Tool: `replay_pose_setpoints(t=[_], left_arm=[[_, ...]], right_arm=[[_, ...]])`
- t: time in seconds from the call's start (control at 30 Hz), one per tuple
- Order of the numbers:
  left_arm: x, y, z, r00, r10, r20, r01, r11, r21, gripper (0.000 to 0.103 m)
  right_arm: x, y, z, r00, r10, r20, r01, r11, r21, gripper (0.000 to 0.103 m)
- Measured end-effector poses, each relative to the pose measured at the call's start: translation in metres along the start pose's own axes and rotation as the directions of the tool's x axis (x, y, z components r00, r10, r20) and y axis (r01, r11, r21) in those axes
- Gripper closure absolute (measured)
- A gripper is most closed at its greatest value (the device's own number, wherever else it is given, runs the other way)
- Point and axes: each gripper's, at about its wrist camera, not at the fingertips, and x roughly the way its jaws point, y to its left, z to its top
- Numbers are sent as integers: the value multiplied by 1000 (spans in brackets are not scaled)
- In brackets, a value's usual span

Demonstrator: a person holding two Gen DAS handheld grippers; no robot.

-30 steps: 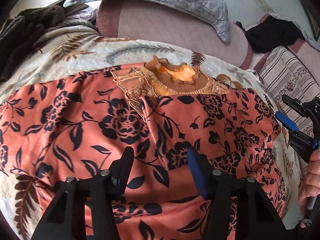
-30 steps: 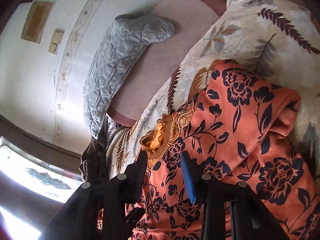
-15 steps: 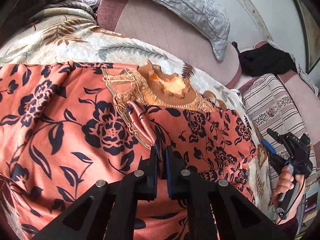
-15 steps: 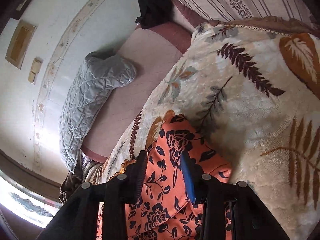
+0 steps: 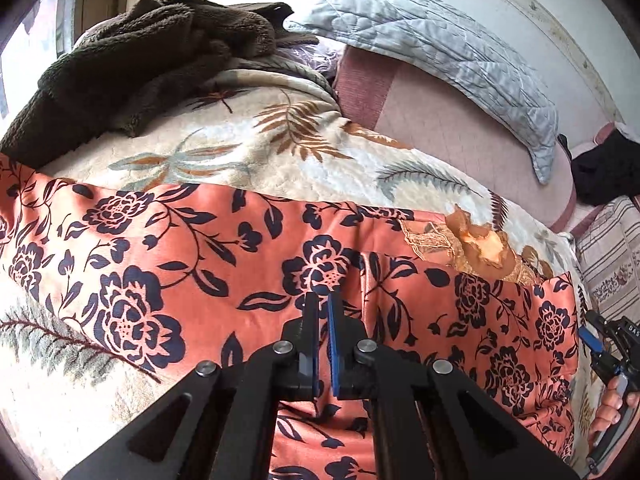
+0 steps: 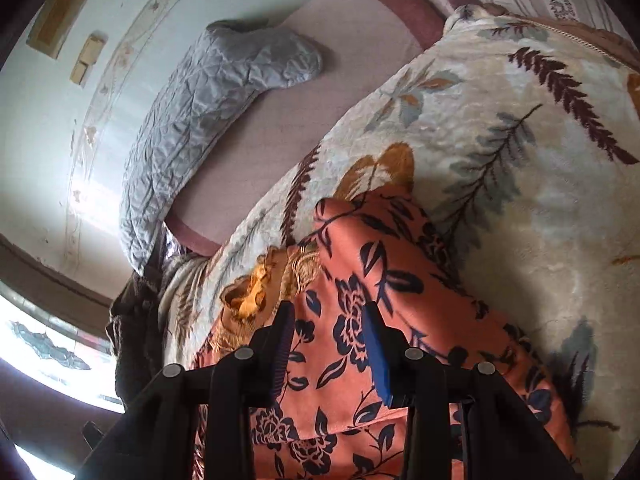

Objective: Fold small clothes

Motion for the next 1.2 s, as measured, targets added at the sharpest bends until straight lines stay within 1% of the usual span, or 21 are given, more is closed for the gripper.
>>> replay_pose_setpoints(t=[0.07,0.13,0.17,0.2,0.23,0.27,0.3,0.33,0.5,0.53,0.57,0.6,0.63,0.77,0.8,0.83,0.93,1.0,1.07,1.13,1.2], left_arm=[[3,-1,-2,999,-45,-25,45,999,-1,99],[4,-10,-3,993,-105,-43,106,994,7,99],[4,-12,-4,992,-120,-46,120,993,7,98],[4,-18,-4,990,-134,-51,134,991,8,93],[5,-20,-5,987,-148,-58,149,989,11,81],[6,-23,-7,986,-154,-66,155,988,14,73],[8,-26,-9,986,-148,-79,150,988,21,57],[11,-28,-11,986,-140,-93,143,989,30,54],[21,-25,-15,990,-97,-103,101,994,33,54],[25,-25,-17,989,-98,-112,102,994,30,63],[30,-27,-19,986,-106,-128,110,993,30,69],[35,-30,-21,982,-115,-148,121,992,33,80],[39,-35,-23,980,-121,-159,129,991,41,83],[44,-52,-30,983,-101,-154,120,985,121,83],[44,-53,-31,982,-107,-153,127,984,125,87],[44,-53,-31,983,-111,-149,130,983,129,96],[44,-53,-31,983,-110,-144,128,984,126,97],[45,-54,-31,985,-88,-147,107,986,125,97],[47,-55,-31,986,-65,-152,85,988,126,94],[47,-55,-31,987,-48,-151,68,989,134,84],[46,-54,-32,989,-47,-142,66,989,129,83]], right_arm=[[9,6,-5,999,-31,-16,30,999,-31,65],[11,8,-7,999,-43,-12,42,998,-45,65],[11,9,-7,999,-44,-10,44,998,-46,65],[10,7,-7,999,-42,-9,41,998,-44,65],[9,6,-7,999,-41,-7,40,998,-42,65],[8,5,-7,999,-42,-6,42,998,-39,65],[8,5,-6,999,-43,-7,43,998,-36,65],[8,4,-6,999,-42,-9,42,999,-32,65],[12,7,-9,999,-32,-30,31,999,-36,65],[14,7,-10,999,-41,-35,40,999,-36,65],[18,6,-11,998,-52,-46,51,998,-29,65],[21,3,-11,996,-59,-62,58,998,-16,65],[25,0,-12,995,-59,-76,59,998,-1,65],[32,-9,-13,993,-61,-99,65,997,36,65],[31,-8,-13,993,-61,-97,64,997,34,65],[30,-8,-13,994,-60,-94,63,998,31,65],[28,-5,-13,995,-55,-88,58,998,27,65],[29,-4,-14,994,-55,-91,58,998,26,65],[30,-4,-14,994,-57,-94,60,998,26,65],[30,-4,-14,994,-56,-92,58,998,26,65],[30,-5,-14,994,-56,-88,59,998,24,65]])
